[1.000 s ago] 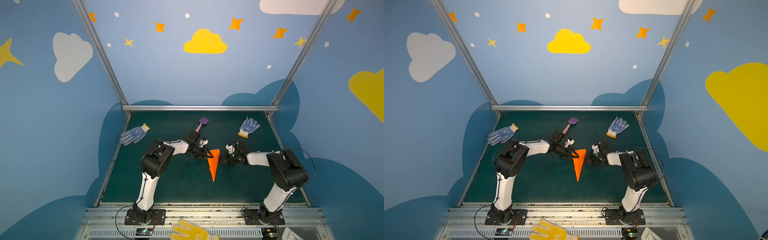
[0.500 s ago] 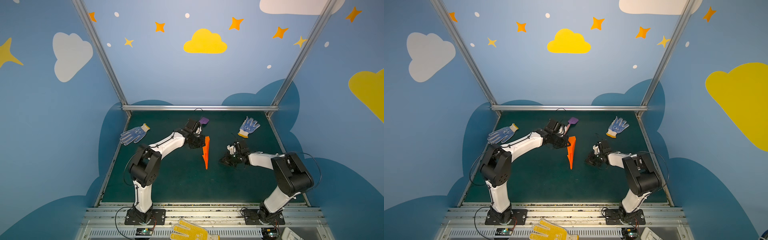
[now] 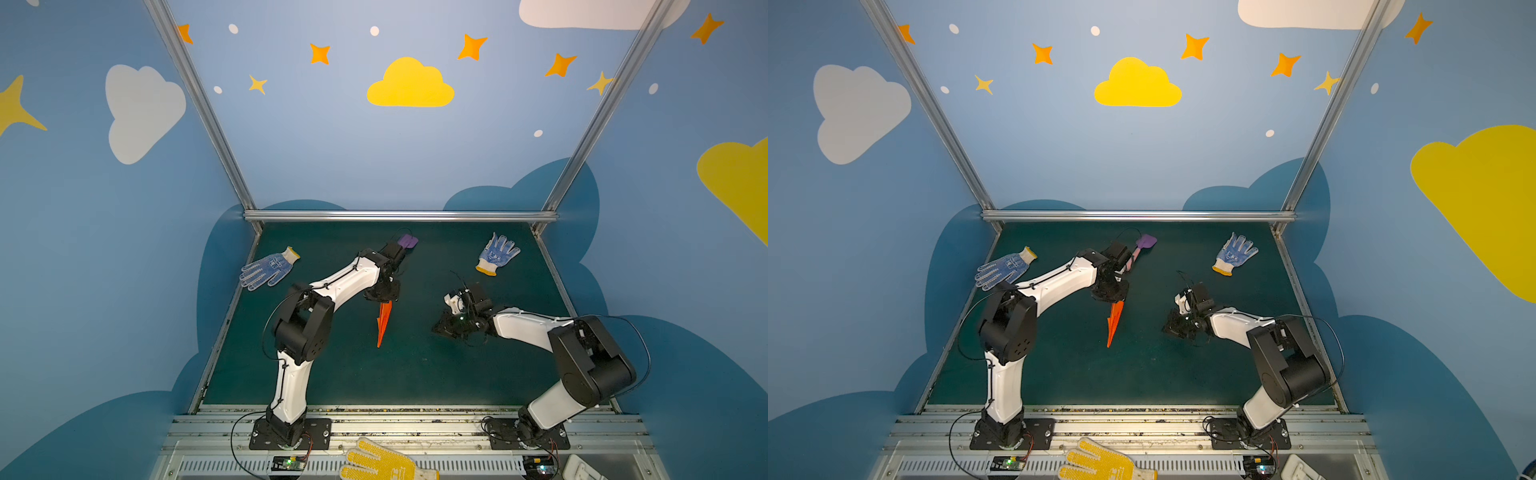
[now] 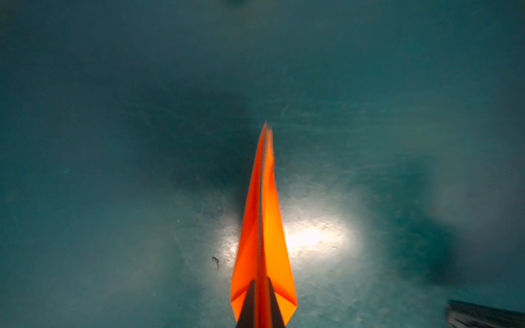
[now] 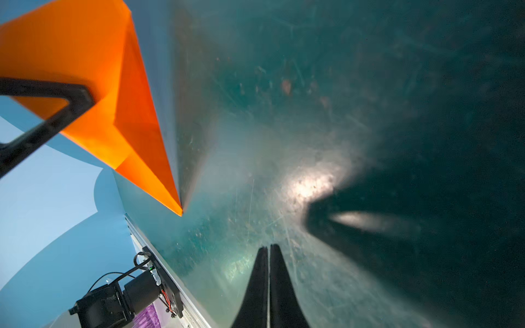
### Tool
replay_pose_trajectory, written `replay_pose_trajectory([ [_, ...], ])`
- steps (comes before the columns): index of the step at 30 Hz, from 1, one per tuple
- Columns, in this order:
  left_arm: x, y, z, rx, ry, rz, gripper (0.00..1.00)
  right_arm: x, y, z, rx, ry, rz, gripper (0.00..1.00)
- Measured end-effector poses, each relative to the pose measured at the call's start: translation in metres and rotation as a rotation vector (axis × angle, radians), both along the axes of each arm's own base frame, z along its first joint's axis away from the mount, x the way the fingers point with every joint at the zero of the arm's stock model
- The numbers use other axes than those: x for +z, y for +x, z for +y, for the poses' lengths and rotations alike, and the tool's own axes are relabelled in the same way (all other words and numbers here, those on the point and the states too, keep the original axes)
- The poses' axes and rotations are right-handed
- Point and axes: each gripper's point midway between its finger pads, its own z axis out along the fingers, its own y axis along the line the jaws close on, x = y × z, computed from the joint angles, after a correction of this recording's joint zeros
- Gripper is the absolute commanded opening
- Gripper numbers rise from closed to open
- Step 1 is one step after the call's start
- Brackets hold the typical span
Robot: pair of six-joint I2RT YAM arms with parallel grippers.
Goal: Fold a paper plane with a square sheet of paper (fold left side to right side)
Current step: 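Hold the orange plane upright by its crease with the left gripper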
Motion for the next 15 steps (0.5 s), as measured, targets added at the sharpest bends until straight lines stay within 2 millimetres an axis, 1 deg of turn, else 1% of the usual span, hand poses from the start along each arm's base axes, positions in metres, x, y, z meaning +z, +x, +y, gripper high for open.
replay_pose_trajectory([
  [1, -0.0021, -0.0011, 0.0007, -0.002, 0.009, 0.005, 0.04, -0.0001, -0.0005, 0.0006, 0.002, -0.001, 0.0, 0.0],
  [3, -0.0031, -0.0024, 0.0008, -0.005, 0.016, 0.006, 0.09, -0.0001, -0.0018, 0.0021, 0.007, -0.001, 0.0, 0.0],
  [5, -0.0032, -0.0028, 0.0002, -0.009, 0.019, 0.004, 0.22, -0.0002, -0.0023, 0.0028, 0.009, -0.002, -0.001, 0.0],
  [8, -0.0046, -0.0049, -0.0004, -0.018, 0.026, 0.006, 0.33, -0.0003, -0.0024, 0.0029, 0.009, -0.003, -0.002, 0.0],
  [15, -0.0081, -0.01, -0.0027, -0.036, 0.042, 0.008, 0.44, -0.0015, -0.0023, 0.0024, 0.007, -0.01, -0.002, 0.0],
])
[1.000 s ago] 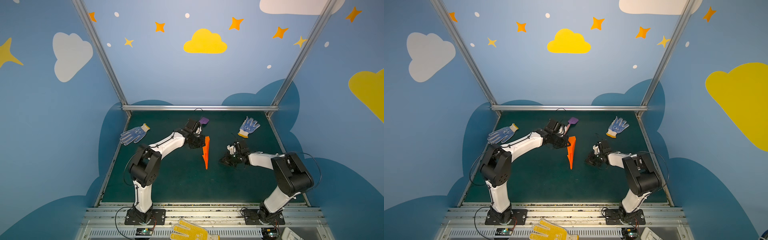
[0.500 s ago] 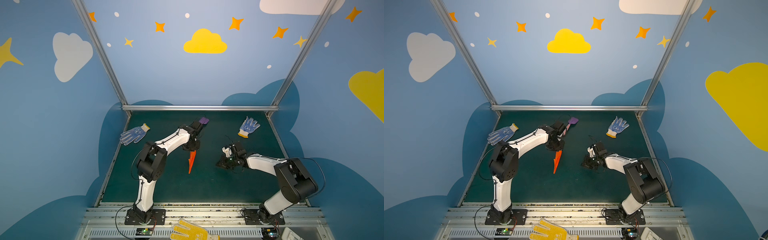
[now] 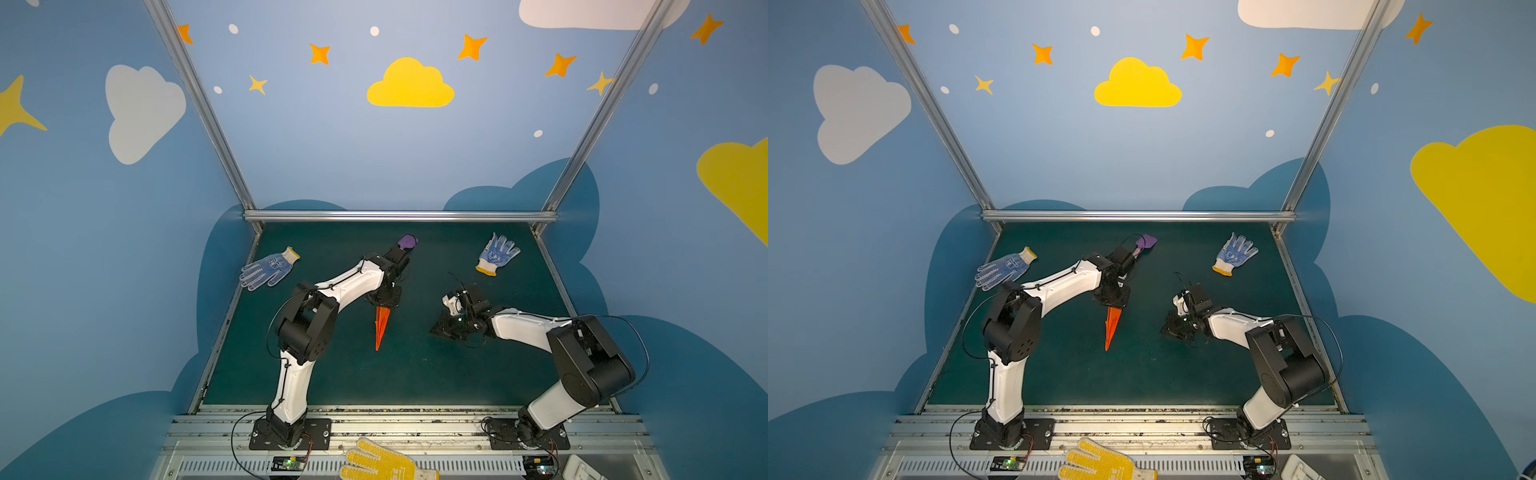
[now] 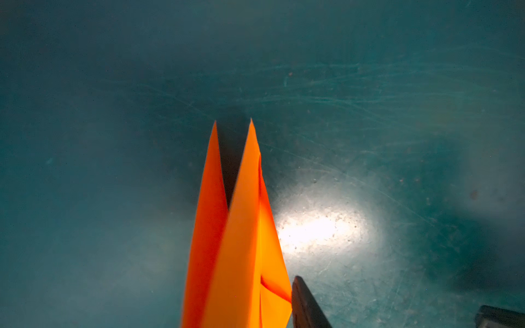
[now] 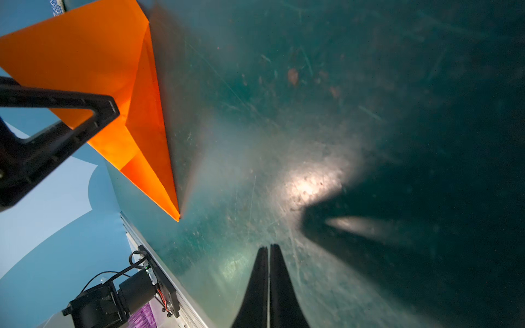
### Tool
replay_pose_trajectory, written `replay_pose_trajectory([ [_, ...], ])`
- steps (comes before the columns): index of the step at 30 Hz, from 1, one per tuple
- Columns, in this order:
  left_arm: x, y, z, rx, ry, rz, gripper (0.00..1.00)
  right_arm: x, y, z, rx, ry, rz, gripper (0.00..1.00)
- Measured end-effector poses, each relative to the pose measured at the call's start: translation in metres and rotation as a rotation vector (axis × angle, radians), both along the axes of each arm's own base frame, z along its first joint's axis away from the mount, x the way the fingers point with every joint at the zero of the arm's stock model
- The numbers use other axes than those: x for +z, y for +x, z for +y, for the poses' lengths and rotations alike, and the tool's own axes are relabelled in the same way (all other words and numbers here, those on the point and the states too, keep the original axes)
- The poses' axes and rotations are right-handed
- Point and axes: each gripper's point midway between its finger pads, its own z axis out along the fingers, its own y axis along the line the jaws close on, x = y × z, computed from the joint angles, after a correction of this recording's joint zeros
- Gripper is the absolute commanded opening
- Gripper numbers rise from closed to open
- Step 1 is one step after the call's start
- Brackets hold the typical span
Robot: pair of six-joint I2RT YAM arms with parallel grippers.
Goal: Fold a paper plane with a square sheet of paper (fold left side to right side)
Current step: 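Hold the orange plane upright by its crease with the left gripper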
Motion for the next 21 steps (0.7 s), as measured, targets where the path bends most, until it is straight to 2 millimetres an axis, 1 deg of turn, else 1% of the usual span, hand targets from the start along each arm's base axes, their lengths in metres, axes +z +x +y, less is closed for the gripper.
replay_pose_trajectory([
  [7, -0.009, -0.008, 0.001, -0.009, 0.016, 0.016, 0.47, 0.0, 0.0, -0.001, -0.002, -0.005, -0.002, 0.0],
  [12, -0.016, -0.011, 0.003, -0.007, 0.024, 0.021, 0.47, -0.001, 0.0, -0.001, -0.002, -0.007, -0.003, 0.0],
  [15, -0.02, -0.012, 0.004, -0.004, 0.024, 0.022, 0.49, -0.001, 0.0, -0.001, -0.001, -0.008, -0.004, 0.0],
  [21, -0.02, -0.011, 0.001, 0.003, 0.013, 0.013, 0.53, -0.001, 0.001, -0.001, -0.001, -0.008, -0.004, 0.0],
])
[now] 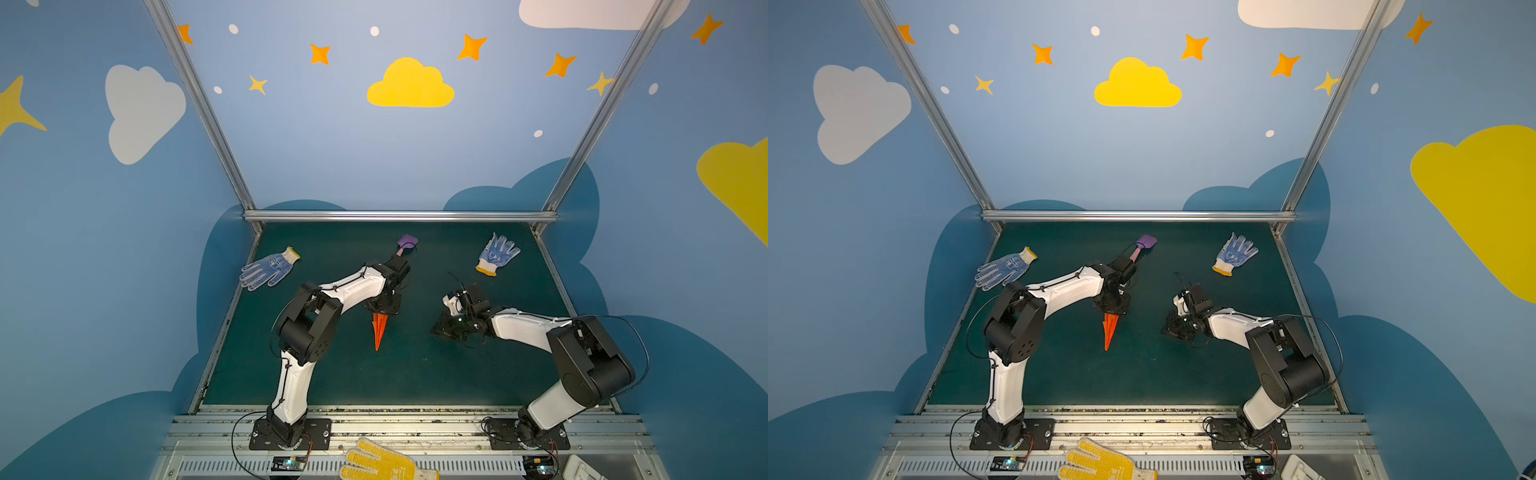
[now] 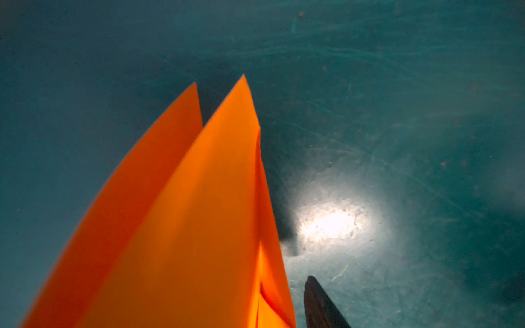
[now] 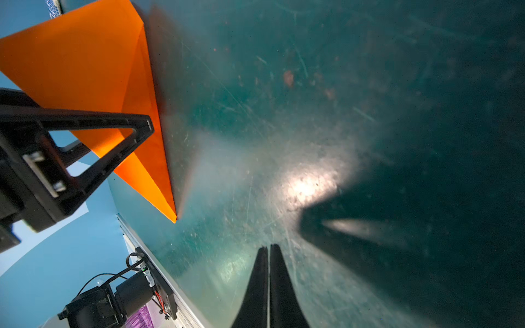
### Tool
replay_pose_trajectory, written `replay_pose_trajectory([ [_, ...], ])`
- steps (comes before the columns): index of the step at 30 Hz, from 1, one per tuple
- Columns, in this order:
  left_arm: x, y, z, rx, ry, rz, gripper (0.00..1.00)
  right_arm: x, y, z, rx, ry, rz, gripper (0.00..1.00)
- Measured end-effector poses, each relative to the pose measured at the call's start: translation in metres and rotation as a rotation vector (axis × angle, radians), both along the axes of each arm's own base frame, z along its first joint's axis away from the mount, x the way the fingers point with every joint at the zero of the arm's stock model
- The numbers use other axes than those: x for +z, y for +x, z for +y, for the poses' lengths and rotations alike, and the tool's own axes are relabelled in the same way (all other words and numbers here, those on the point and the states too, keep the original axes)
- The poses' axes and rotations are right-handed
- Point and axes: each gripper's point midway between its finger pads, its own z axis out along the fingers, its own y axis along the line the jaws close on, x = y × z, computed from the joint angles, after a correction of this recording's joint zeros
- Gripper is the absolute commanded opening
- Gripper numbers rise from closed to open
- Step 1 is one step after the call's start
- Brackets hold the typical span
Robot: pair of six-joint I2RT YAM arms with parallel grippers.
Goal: Fold a paper plane with a square sheet of paper (fold left side to right side)
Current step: 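Hold the orange plane upright by its crease with the left gripper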
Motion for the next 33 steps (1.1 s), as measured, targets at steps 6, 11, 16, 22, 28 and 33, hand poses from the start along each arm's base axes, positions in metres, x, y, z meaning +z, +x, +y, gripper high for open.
replay_pose_trajectory([
  [6, 0.02, 0.002, -0.001, 0.008, -0.039, -0.051, 0.5, 0.0, 0.0, 0.0, -0.001, -0.002, -0.001, 0.0],
  [11, 0.037, 0.007, -0.005, 0.015, -0.076, -0.1, 0.38, 0.0, 0.0, -0.001, -0.003, -0.004, -0.002, 0.0],
  [16, 0.037, 0.008, -0.005, 0.016, -0.078, -0.102, 0.37, -0.001, 0.001, -0.001, -0.003, -0.005, -0.003, 0.0],
  [22, 0.028, 0.005, -0.002, 0.018, -0.069, -0.089, 0.38, -0.001, 0.001, -0.001, -0.005, -0.008, -0.004, 0.0],
  [28, 0.014, -0.001, 0.002, 0.018, -0.051, -0.062, 0.4, -0.001, 0.001, -0.002, -0.006, -0.01, -0.003, 0.0],
  [33, 0.008, -0.003, 0.003, 0.019, -0.047, -0.056, 0.41, -0.002, 0.001, -0.003, -0.009, -0.016, 0.001, 0.0],
])
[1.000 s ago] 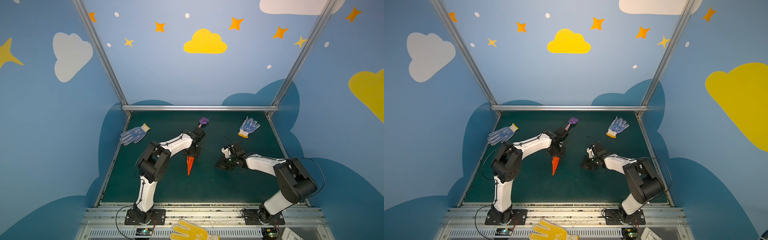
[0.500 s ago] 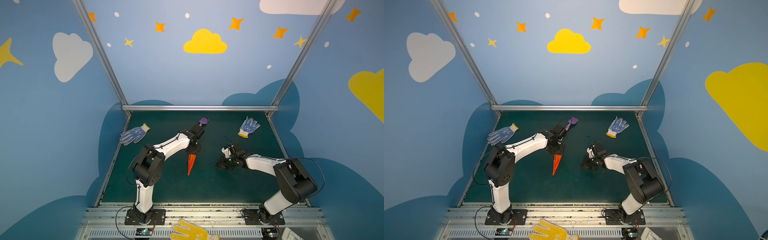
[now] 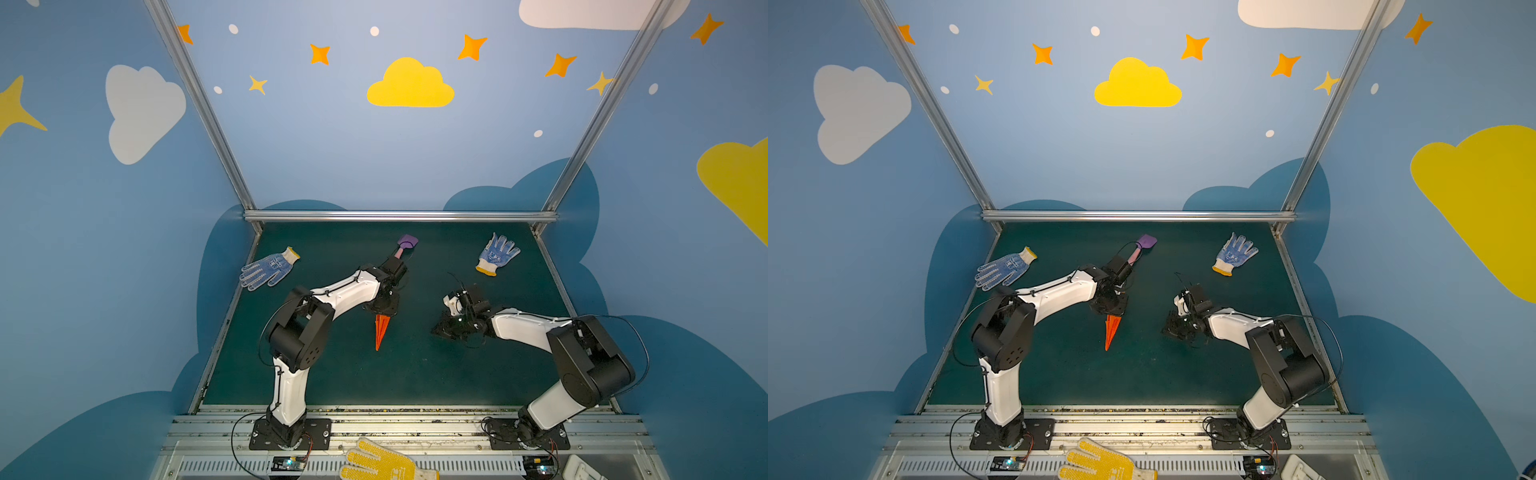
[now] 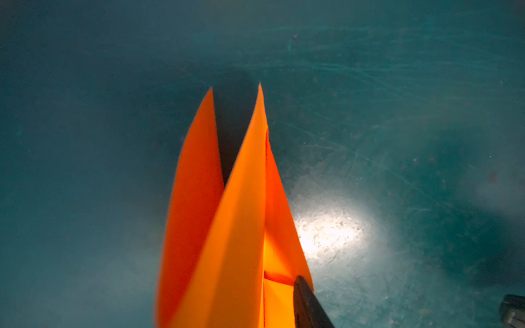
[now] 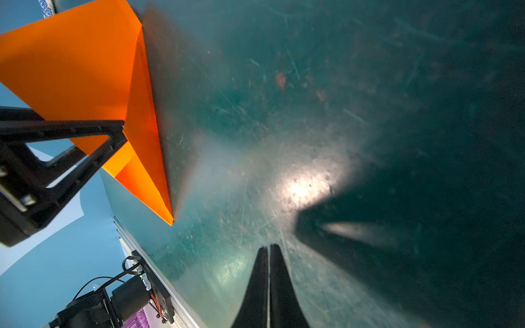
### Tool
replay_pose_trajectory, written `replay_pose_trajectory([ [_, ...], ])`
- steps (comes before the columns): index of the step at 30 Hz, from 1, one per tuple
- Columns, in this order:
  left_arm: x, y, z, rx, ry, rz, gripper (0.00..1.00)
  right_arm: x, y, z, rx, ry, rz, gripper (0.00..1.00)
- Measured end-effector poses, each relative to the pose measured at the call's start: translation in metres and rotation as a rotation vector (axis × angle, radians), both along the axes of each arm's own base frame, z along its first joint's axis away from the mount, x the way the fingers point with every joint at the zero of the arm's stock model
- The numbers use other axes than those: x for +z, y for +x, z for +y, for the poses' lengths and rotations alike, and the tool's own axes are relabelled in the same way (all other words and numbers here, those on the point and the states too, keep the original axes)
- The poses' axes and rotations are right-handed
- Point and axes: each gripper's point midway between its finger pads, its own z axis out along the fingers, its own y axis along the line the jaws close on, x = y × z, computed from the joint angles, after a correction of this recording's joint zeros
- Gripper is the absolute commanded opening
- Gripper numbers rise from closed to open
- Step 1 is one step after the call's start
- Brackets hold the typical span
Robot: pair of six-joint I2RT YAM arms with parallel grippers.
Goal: Fold a paper plane with a square sheet of paper (fold left side to right side)
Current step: 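Hold the orange plane upright by its crease with the left gripper, then release the plane onto the table with the left gripper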
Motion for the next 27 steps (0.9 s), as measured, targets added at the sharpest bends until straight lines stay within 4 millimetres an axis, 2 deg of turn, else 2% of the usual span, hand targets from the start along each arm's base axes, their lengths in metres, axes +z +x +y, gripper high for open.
replay_pose_trajectory([
  [7, -0.015, -0.004, 0.003, 0.006, 0.014, 0.023, 0.56, 0.0, 0.0, -0.002, -0.005, -0.005, 0.005, 0.0],
  [10, -0.024, -0.008, 0.005, 0.007, 0.025, 0.04, 0.59, 0.0, -0.001, -0.003, -0.004, -0.007, 0.006, 0.0],
  [23, -0.023, -0.005, 0.003, 0.009, 0.015, 0.029, 0.61, 0.005, -0.003, -0.006, -0.005, -0.009, 0.005, 0.0],
  [27, -0.01, 0.001, -0.001, 0.005, 0.007, 0.017, 0.65, 0.005, -0.004, -0.006, -0.004, -0.011, 0.008, 0.0],
])
